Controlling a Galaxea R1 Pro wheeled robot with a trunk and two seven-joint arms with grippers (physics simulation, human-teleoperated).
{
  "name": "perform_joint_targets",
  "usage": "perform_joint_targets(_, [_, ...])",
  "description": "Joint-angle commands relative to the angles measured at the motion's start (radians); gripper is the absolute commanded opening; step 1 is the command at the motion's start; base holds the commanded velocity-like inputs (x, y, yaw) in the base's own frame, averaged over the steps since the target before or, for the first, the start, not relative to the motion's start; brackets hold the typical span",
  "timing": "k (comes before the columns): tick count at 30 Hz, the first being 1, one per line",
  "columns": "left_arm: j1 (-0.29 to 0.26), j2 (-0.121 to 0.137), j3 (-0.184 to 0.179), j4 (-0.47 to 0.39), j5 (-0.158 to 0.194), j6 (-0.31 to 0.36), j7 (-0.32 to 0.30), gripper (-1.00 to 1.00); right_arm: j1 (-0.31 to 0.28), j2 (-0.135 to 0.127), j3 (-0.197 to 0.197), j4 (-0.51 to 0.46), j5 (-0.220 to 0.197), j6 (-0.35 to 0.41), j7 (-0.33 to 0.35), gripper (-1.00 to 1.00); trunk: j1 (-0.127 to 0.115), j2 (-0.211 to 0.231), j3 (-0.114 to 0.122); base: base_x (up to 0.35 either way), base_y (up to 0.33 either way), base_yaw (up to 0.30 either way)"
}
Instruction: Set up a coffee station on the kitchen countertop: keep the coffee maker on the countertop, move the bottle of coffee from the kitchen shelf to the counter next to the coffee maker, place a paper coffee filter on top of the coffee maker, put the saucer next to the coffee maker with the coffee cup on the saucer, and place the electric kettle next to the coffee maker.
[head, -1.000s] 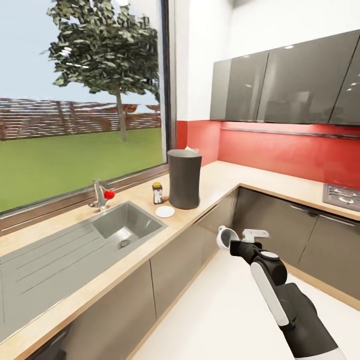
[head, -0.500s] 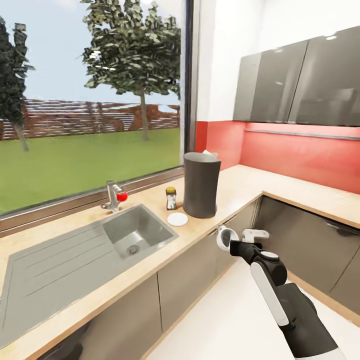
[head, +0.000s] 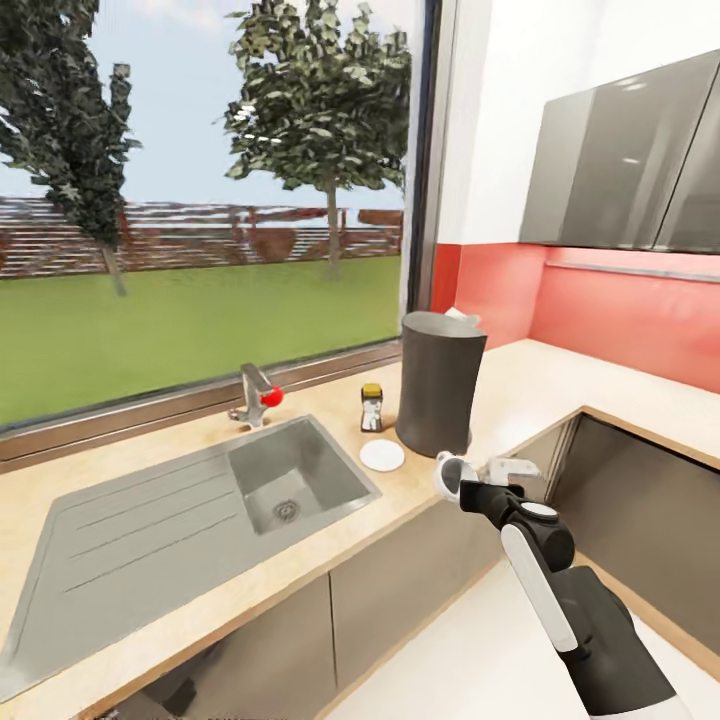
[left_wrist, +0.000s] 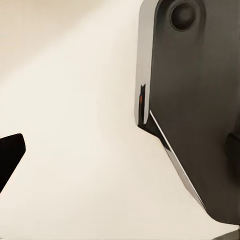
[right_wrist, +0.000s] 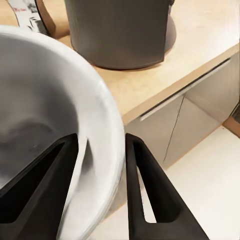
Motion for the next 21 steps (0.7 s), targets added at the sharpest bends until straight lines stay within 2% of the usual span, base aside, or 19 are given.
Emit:
perform_joint_targets(1, [0.001, 0.0, 0.007, -0.001, -0.009, -0.001, 0.0, 1.0, -0.001, -0.001, 0.002, -0.001, -0.011, 0.002, -0.009, -1.0, 0.001, -0.001, -0.001, 0.036, -0.028, 0.276])
perform_joint_targets(9, [0.001, -0.002, 0.0, 0.004, -0.01, 0.001, 0.077, 1.0, -0.001, -0.001, 0.002, -0.001, -0.011, 0.002, -0.009, -1.0, 0.001, -0.001, -0.001, 0.01, -0.007, 0.276])
perform_joint_targets(21, [0.001, -0.001, 0.007, 0.005, -0.008, 0.001, 0.091, 1.0, -0.001, -0.001, 0.002, -0.001, -0.011, 0.001, -0.01, -1.0, 0.001, -0.001, -0.002, 0.0, 0.0, 0.275])
